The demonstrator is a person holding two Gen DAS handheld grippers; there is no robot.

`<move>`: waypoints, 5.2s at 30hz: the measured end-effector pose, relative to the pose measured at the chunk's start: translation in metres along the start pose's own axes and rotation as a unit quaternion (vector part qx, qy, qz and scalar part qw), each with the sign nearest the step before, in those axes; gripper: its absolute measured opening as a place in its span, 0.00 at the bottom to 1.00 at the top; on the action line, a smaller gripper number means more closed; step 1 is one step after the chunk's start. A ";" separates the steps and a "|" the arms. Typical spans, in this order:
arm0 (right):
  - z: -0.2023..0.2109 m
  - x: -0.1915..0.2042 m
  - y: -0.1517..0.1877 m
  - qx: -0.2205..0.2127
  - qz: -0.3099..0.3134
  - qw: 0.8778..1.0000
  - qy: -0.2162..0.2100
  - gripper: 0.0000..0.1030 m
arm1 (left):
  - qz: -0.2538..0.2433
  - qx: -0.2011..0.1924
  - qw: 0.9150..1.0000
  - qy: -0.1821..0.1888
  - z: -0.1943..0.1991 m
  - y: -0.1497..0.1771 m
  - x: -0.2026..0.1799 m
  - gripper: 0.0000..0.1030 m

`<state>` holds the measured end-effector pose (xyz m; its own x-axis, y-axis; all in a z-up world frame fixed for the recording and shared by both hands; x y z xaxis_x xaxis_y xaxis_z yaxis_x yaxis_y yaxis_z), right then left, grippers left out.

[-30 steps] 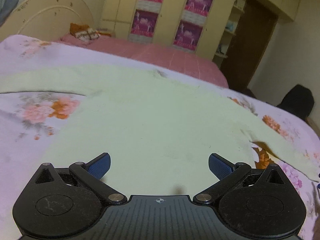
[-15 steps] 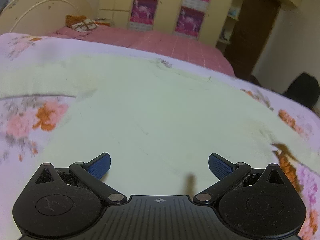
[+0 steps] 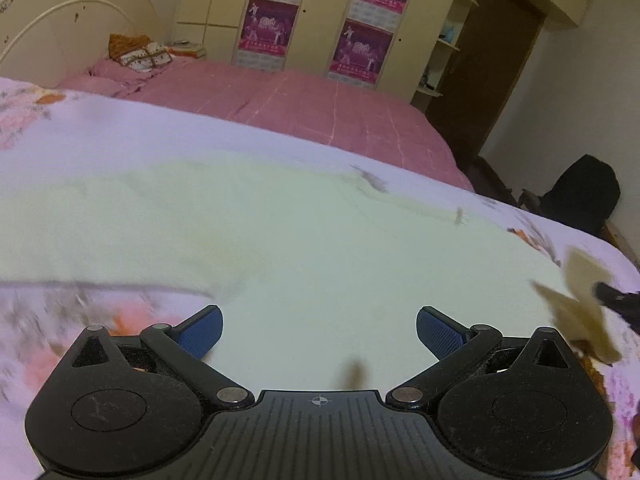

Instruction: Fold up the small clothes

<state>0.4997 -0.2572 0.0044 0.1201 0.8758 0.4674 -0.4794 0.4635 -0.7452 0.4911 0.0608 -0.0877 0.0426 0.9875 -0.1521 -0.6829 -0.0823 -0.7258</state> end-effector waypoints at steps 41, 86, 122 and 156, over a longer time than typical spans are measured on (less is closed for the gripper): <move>0.018 -0.014 0.067 0.055 -0.158 0.986 -0.018 0.46 | -0.025 -0.006 0.993 0.118 -0.068 -0.040 -0.035 0.03; -0.045 -0.053 0.042 0.075 -0.255 0.963 -0.052 0.04 | 0.020 0.026 0.998 0.052 -0.102 -0.025 0.049 0.03; -0.098 -0.035 -0.036 0.052 -0.102 0.992 -0.042 0.11 | -0.088 -0.010 0.996 -0.021 -0.114 -0.050 0.045 0.28; -0.091 0.006 -0.022 0.098 0.025 0.995 0.006 0.14 | -0.119 -0.005 0.991 -0.058 -0.114 -0.055 0.033 0.29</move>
<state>0.5898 -0.2501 -0.0195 0.1009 0.8992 0.4258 -0.6451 0.3850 -0.6600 0.6136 0.0821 -0.1290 0.1167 0.9880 0.1015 -0.6569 0.1535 -0.7382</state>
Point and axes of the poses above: each gripper's, at about its wrist camera, not at the fingertips, and z roughly against the way its jaws point, x to its left, y to its underside, the point moved 5 cm from there along -z, roughly the way its jaws point, and after that the axes turned 8 degrees about -z, right-handed, at the moved point
